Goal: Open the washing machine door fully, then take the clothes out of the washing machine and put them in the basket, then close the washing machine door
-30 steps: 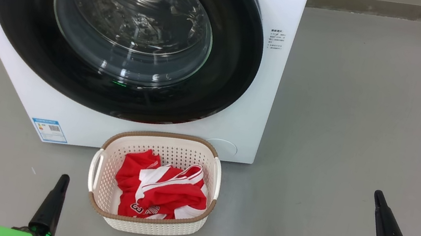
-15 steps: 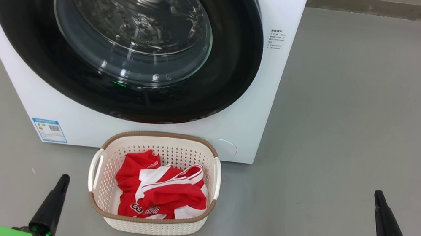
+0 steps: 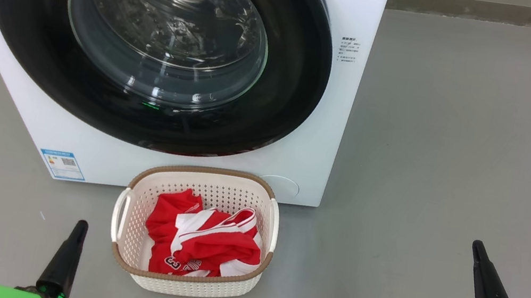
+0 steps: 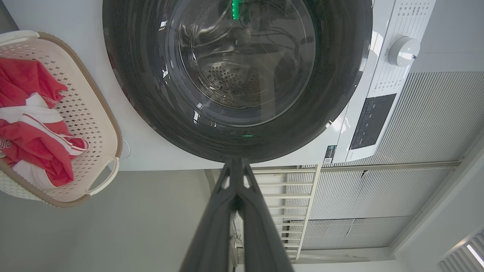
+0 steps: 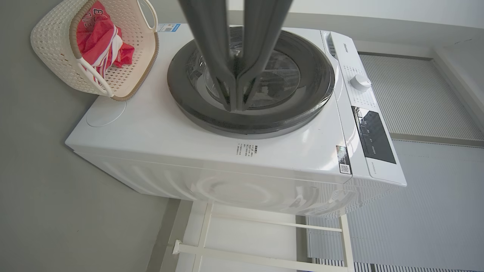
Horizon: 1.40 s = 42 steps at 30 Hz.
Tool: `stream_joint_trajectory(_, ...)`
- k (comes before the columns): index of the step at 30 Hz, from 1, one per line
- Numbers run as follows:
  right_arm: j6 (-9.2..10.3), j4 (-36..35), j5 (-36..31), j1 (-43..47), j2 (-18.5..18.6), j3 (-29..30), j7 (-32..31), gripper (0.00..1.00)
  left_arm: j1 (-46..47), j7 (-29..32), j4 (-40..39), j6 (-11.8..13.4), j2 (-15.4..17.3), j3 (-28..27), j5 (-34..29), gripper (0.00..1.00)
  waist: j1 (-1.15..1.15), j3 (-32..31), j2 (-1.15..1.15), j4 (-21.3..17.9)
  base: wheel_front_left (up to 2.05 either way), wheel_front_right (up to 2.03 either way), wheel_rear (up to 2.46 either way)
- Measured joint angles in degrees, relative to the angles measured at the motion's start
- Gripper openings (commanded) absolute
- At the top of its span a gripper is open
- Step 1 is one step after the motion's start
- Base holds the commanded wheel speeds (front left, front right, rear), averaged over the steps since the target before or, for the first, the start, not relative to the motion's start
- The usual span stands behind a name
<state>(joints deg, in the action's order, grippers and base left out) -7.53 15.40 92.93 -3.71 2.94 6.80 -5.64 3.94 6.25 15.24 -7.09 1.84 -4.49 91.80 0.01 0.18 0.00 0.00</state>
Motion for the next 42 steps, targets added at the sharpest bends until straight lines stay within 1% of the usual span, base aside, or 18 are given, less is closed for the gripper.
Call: stream_joint_trajectory(42,0.00,0.0,-0.2,0.0,-0.2,0.2,-0.2,0.00,0.0,0.1,0.0,0.0,0.0,0.0,0.0,0.00,0.00,0.0,0.00,0.0,0.00,0.00,0.00)
